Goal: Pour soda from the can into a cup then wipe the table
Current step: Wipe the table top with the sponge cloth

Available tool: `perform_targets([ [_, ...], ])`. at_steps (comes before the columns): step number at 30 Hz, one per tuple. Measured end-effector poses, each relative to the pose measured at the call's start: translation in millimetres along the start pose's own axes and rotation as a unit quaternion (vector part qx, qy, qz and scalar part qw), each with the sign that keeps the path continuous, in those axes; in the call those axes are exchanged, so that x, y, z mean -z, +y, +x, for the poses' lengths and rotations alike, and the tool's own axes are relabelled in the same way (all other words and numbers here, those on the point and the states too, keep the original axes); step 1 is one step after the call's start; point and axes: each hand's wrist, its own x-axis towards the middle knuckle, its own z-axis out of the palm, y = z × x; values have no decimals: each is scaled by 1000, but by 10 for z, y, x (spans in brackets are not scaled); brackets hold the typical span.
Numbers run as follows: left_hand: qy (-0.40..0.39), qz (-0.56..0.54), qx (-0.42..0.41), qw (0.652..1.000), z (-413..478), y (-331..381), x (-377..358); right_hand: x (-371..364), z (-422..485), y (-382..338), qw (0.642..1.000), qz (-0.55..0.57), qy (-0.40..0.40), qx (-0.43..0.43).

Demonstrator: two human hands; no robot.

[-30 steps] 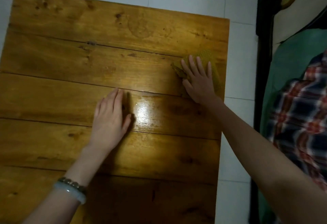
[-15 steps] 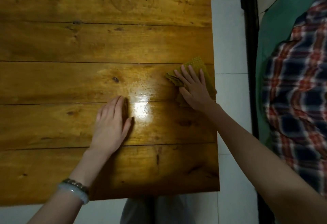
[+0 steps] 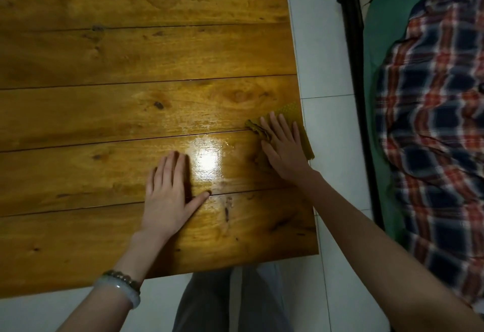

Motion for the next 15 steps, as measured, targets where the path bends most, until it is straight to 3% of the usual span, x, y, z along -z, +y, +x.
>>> perform_targets([
  [9,-36,2,51,998,-74,101,-66,24,104,13,1000,0,14,10],
  [15,-52,-19,116,992,-226,-68,-150,-60,380,-156,988,-145,60,1],
])
